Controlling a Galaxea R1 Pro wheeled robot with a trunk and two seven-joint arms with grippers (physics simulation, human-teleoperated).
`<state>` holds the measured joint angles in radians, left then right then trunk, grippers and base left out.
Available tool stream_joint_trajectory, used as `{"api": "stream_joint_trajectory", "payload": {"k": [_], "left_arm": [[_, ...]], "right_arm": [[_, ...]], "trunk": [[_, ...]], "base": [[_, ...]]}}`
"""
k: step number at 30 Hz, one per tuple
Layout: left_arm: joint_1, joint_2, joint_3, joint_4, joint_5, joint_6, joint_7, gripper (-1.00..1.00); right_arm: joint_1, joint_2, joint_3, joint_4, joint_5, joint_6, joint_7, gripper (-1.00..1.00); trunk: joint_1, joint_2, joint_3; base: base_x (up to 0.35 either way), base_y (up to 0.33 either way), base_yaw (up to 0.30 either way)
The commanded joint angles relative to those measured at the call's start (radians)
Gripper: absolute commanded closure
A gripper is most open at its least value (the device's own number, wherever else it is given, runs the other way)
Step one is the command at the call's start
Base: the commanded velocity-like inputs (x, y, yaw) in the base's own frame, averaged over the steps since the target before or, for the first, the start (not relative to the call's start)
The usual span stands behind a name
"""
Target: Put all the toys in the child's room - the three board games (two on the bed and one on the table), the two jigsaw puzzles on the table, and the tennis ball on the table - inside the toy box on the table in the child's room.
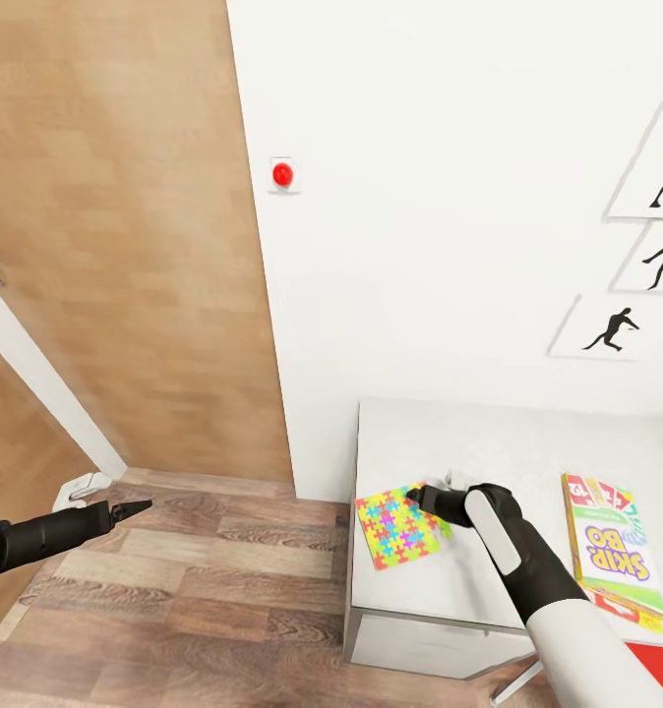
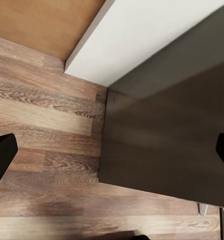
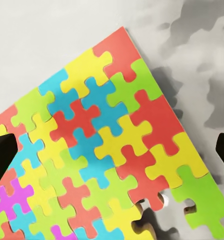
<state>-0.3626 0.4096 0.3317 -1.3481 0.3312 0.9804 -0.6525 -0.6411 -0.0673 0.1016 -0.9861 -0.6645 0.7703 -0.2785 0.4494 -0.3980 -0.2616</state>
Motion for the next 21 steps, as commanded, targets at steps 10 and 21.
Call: {"api": "stream_joint_trajectory", "payload": {"k": [10, 21], "left_arm": [[-0.001, 0.0, 0.001, 0.0, -0.003, 0.004, -0.006, -1.0], [-0.001, 0.0, 0.001, 0.0, -0.003, 0.005, -0.006, -1.0]], "right_arm": [[-0.002, 0.0, 0.003, 0.022, -0.01, -0.004, -0.01, -1.0], [-0.001, 0.0, 0.004, 0.023, -0.009, -0.004, -0.01, -1.0]], "trunk": [[0.001, -0.002, -0.007], [0.001, -0.002, -0.008]], "base": [[0.0, 0.0, 0.0], [0.0, 0.01, 0.0]]}}
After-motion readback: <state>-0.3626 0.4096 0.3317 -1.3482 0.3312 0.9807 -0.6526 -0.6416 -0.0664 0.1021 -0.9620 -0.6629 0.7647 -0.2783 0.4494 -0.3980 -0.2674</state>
